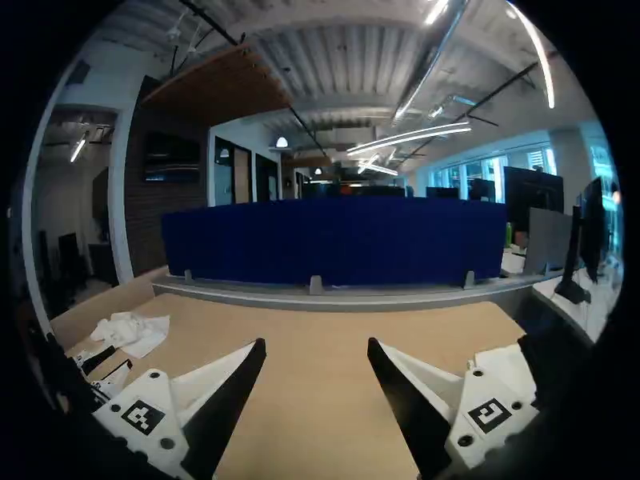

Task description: Fold towel

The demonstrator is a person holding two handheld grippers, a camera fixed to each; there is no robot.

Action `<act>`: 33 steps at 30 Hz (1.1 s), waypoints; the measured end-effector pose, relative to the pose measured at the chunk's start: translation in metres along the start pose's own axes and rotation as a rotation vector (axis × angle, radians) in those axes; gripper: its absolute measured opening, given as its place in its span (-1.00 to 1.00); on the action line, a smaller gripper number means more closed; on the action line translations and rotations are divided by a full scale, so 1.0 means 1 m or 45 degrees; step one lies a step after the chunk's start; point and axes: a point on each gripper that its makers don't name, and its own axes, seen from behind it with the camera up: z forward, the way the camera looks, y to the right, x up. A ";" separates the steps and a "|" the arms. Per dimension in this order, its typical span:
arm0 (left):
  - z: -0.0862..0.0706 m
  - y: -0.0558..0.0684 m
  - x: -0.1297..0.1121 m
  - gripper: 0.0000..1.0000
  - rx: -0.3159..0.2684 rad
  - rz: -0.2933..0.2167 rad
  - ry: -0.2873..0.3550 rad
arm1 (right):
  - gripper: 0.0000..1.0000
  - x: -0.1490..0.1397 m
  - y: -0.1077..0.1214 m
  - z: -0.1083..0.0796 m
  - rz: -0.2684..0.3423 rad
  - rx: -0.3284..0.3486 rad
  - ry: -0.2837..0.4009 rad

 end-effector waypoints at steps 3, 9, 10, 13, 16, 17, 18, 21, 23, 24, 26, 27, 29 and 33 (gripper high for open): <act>0.000 -0.002 0.000 0.88 0.006 0.000 -0.001 | 0.98 0.002 0.004 0.000 0.007 -0.004 0.002; -0.001 -0.004 0.000 0.88 0.019 0.000 -0.002 | 0.97 0.006 0.019 -0.003 0.015 -0.019 0.018; -0.001 -0.004 0.000 0.88 0.019 -0.001 -0.002 | 0.97 0.008 0.023 -0.004 0.018 -0.025 0.024; -0.001 -0.004 0.000 0.88 0.019 0.000 -0.002 | 0.99 0.014 0.037 -0.008 0.026 -0.050 0.045; -0.001 -0.004 0.000 0.88 0.019 0.000 -0.003 | 0.99 0.019 0.056 -0.014 0.033 -0.084 0.069; -0.001 -0.004 0.000 0.89 0.019 0.000 -0.003 | 0.99 0.020 0.064 -0.016 0.035 -0.098 0.078; 0.000 -0.004 0.000 0.89 0.019 0.000 -0.003 | 0.99 0.021 0.071 -0.018 0.039 -0.110 0.087; 0.000 -0.004 0.000 0.89 0.019 0.000 -0.003 | 0.99 0.023 0.090 -0.025 0.062 -0.141 0.127; 0.000 -0.004 0.000 0.89 0.019 0.000 -0.002 | 0.99 0.022 0.102 -0.029 0.078 -0.155 0.162; -0.001 -0.004 0.000 0.88 0.019 0.000 -0.002 | 0.99 0.021 0.107 -0.031 0.084 -0.161 0.177; -0.001 -0.004 0.000 0.88 0.019 0.000 -0.003 | 0.99 0.015 0.118 -0.034 0.091 -0.177 0.205; -0.001 -0.004 0.000 0.88 0.019 0.000 -0.003 | 0.99 0.011 0.123 -0.035 0.091 -0.184 0.214; 0.000 -0.004 0.000 0.89 0.019 0.000 -0.003 | 0.99 -0.001 0.132 -0.036 0.083 -0.194 0.221; 0.000 -0.004 0.000 0.89 0.019 0.000 -0.002 | 0.99 -0.028 0.145 -0.035 0.067 -0.203 0.228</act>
